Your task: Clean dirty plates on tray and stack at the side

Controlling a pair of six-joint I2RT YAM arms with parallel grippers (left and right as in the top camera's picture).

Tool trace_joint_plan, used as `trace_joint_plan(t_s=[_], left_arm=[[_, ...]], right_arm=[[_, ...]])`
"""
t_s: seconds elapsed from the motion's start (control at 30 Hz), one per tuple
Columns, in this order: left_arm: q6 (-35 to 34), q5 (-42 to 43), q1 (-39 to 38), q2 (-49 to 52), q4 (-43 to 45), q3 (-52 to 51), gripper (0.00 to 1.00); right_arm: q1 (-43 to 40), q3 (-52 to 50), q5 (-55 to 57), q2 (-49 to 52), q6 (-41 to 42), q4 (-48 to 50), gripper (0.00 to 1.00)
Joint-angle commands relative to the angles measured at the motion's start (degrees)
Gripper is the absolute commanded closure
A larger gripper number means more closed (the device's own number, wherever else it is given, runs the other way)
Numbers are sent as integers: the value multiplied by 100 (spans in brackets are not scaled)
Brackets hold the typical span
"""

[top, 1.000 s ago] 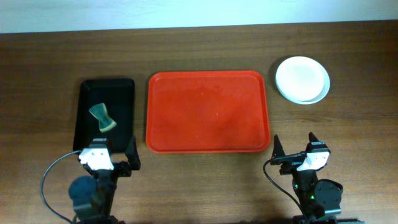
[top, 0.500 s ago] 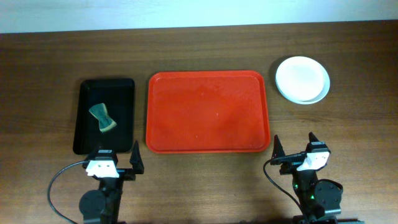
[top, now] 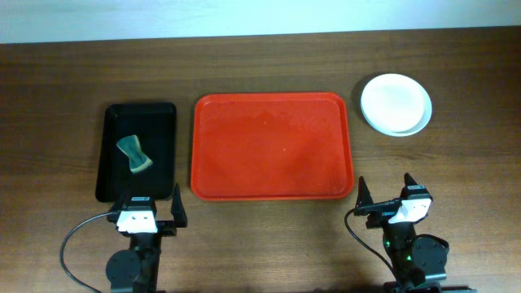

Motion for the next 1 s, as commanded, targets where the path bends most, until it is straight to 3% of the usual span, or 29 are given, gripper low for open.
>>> trace_joint_plan(t_s=[0.0,0.53,0.7,0.97], left_arm=[[323,-149,-28,-59,-44,-28,1],[313,-315,-39,-57,-42,-31,1],[-317,-614,-39,-57,-15,-31,1],[-144,-597,-39,-57,-20,-31,1]], right_arm=[[48,-42,48,-52,-44,-24,1],[48,-42,48,-52,-44,-24,1],[48,-42,48,-52,-44,-24,1],[48,-42,48,-52,-44,-24,1]])
